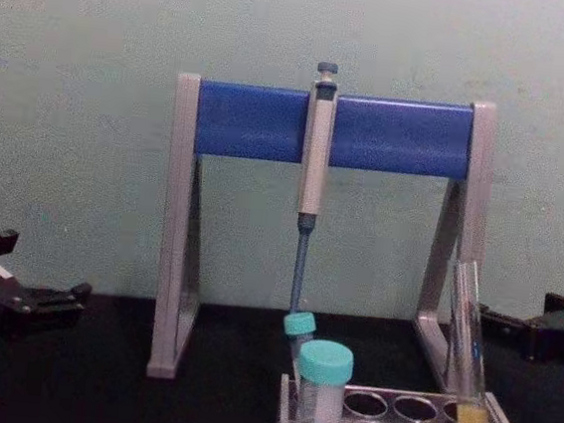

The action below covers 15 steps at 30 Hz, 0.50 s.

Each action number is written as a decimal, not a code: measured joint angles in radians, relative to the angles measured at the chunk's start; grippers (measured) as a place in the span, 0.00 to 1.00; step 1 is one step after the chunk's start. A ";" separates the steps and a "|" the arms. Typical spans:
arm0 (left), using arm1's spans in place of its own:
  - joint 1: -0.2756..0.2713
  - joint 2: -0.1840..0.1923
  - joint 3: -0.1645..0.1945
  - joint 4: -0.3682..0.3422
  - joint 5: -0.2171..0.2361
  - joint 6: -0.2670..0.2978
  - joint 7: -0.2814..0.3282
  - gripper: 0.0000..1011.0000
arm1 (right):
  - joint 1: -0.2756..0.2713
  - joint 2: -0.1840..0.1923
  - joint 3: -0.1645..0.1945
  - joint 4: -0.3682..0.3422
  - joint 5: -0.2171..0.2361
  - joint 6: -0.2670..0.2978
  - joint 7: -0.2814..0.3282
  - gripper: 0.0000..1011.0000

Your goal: Pick up the test tube from the test tube rack, shake it, then place it back into the test tube rack.

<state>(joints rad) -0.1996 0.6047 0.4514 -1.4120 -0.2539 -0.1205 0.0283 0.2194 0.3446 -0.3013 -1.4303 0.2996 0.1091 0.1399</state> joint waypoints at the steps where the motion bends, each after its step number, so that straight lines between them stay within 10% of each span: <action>1: 0.000 0.000 0.000 0.000 0.000 0.000 0.000 0.99 | 0.000 -0.001 0.001 0.001 -0.002 0.001 0.000 0.99; 15: 0.000 0.000 0.000 0.000 0.000 0.000 0.000 0.99 | 0.000 0.000 0.000 0.001 0.000 0.000 0.001 0.99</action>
<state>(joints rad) -0.1995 0.6047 0.4514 -1.4120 -0.2539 -0.1205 0.0283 0.2196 0.3450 -0.3009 -1.4295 0.2993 0.1090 0.1406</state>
